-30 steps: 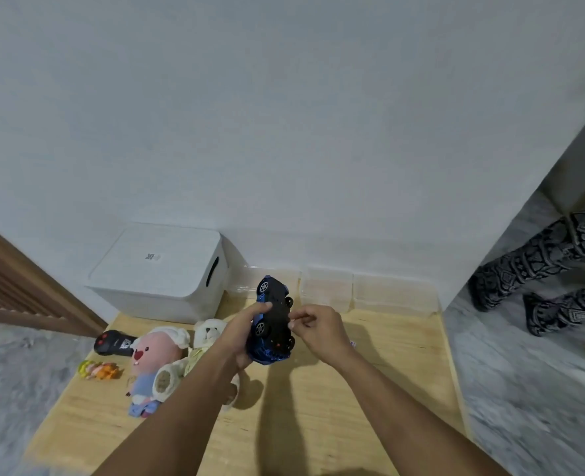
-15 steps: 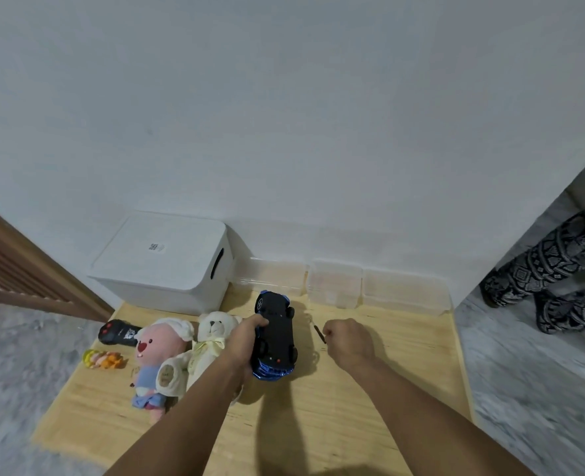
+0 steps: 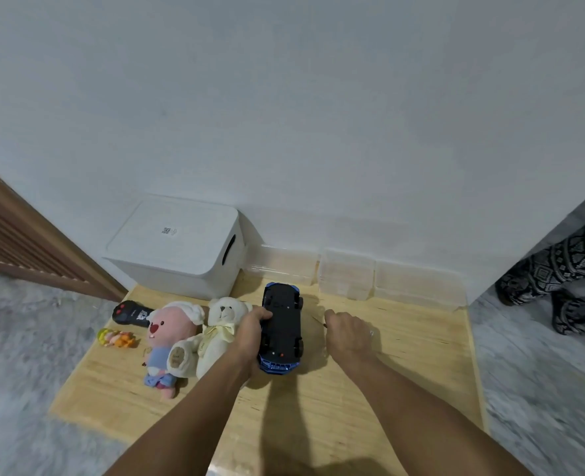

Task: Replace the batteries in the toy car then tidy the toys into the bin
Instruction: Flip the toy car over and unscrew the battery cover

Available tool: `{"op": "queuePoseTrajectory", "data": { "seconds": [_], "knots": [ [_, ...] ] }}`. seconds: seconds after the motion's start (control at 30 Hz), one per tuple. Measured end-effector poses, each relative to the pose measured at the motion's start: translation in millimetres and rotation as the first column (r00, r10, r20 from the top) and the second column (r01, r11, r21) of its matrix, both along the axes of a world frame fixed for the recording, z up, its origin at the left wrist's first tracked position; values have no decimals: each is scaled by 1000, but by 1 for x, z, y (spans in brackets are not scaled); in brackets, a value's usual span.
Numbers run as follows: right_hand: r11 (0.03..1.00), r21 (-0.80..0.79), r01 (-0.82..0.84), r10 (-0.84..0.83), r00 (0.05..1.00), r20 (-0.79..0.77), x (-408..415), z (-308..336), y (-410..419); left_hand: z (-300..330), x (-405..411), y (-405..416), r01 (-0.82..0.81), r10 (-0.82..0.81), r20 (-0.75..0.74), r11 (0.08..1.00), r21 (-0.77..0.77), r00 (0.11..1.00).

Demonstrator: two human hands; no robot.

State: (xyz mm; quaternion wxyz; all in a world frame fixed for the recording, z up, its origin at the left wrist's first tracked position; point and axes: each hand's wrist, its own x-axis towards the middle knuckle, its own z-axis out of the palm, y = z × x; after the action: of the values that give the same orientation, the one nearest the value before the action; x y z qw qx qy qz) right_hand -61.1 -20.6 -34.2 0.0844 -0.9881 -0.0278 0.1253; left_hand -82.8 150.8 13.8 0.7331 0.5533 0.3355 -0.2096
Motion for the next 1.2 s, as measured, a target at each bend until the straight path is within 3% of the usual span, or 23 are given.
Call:
{"op": "queuePoseTrajectory", "data": {
  "seconds": [0.13, 0.27, 0.43, 0.6, 0.73, 0.97, 1.2],
  "knots": [
    [982, 110, 151, -162, 981, 103, -1, 7, 0, -4, 1, 4, -14, 14, 5, 999, 47, 1000],
    [908, 320, 270, -334, 928, 165, 7, 27, -6, 3, 1, -4, -9, 6, 39, 995, 98, 999],
    [733, 663, 148, -320, 937, 144, 18, 52, -11, 14, 1, -15, 93, -159, 213, 952, 293, 964],
    [552, 830, 86, -326, 938, 119, 18, 72, -5, 11, 5, -21, 130, -220, 243, 932, 339, 945],
    [462, 883, 77, -316, 945, 83, 18, 81, 0, 14, 5, -25, 147, -246, 265, 927, 345, 932],
    [508, 860, 54, -253, 963, 89, 13, 81, 6, 19, 8, -26, 154, -257, 291, 930, 333, 922],
    [481, 875, 54, -285, 953, 98, 13, 84, 14, 16, 10, -28, 194, -319, 318, 909, 368, 893]
  ]
}}
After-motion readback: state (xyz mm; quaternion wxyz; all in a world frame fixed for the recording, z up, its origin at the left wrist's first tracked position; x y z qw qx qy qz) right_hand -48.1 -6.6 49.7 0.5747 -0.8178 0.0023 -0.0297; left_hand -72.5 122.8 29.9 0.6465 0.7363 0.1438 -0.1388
